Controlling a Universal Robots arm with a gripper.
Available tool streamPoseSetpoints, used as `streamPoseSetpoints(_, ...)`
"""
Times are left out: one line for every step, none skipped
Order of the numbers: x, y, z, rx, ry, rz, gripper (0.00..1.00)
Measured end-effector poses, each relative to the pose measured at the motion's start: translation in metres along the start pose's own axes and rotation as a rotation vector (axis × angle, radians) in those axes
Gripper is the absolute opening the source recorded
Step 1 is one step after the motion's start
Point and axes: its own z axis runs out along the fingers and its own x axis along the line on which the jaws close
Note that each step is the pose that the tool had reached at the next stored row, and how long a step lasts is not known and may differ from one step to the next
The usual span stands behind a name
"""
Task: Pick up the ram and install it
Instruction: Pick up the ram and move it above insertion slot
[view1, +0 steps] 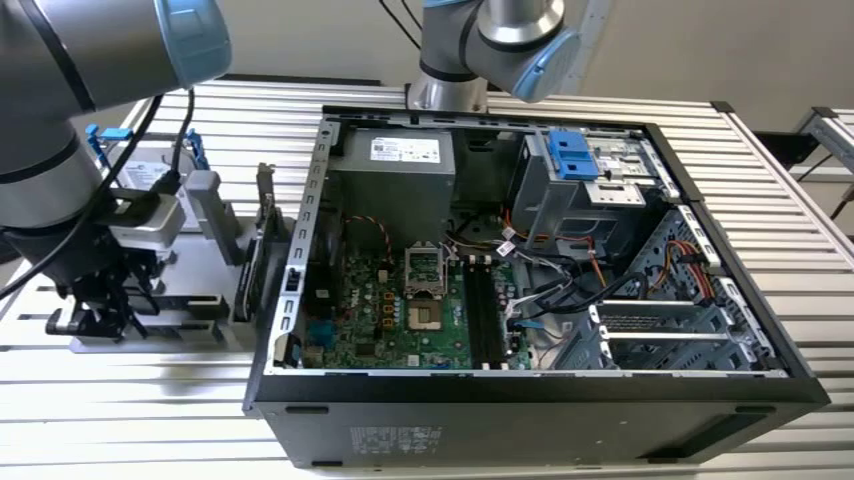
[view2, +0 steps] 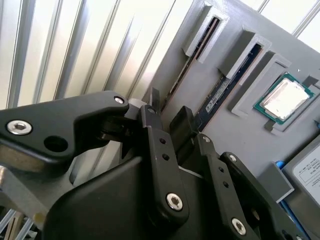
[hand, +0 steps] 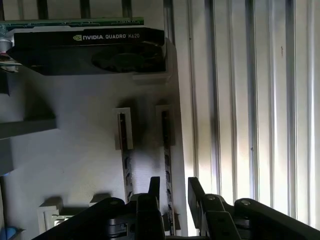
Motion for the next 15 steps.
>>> streamPoseSetpoints(0.0008,-0.0001,0.0002,-0.0004,0.0002,-0.004,1.0)
streamPoseSetpoints(0.0017,-0.0001,0.0003,-0.0007,0.0003,-0.008,1.0)
streamPoseSetpoints(0.0028,-0.0001,0.0003,-0.001,0.0004,-0.012,1.0)
streamPoseSetpoints(0.0041,-0.0002,0.0003,-0.0011,0.0005,-0.016,1.0)
streamPoseSetpoints(0.0052,-0.0003,0.0006,-0.0013,0.0005,-0.019,1.0)
streamPoseSetpoints(0.0055,-0.0003,0.0012,-0.0016,0.0007,-0.021,1.0)
streamPoseSetpoints(0.0055,-0.0003,0.0019,-0.0015,0.0007,-0.022,1.0)
streamPoseSetpoints(0.0056,-0.0003,0.0025,-0.0011,0.0006,-0.023,1.0)
streamPoseSetpoints(0.0055,-0.0004,0.0033,-0.0011,0.0009,-0.026,1.0)
streamPoseSetpoints(0.0055,-0.0004,0.0041,-0.0013,0.0011,-0.03,1.0)
streamPoseSetpoints(0.0054,-0.0005,0.0048,-0.0015,0.0013,-0.033,1.0)
streamPoseSetpoints(0.0055,-0.0005,0.0057,-0.0017,0.0014,-0.037,1.0)
streamPoseSetpoints(0.0055,-0.0005,0.0067,-0.002,0.0014,-0.041,1.0)
streamPoseSetpoints(0.0054,-0.0006,0.0076,-0.0021,0.0014,-0.045,1.0)
streamPoseSetpoints(0.0053,-0.0007,0.0085,-0.0022,0.0014,-0.048,1.0)
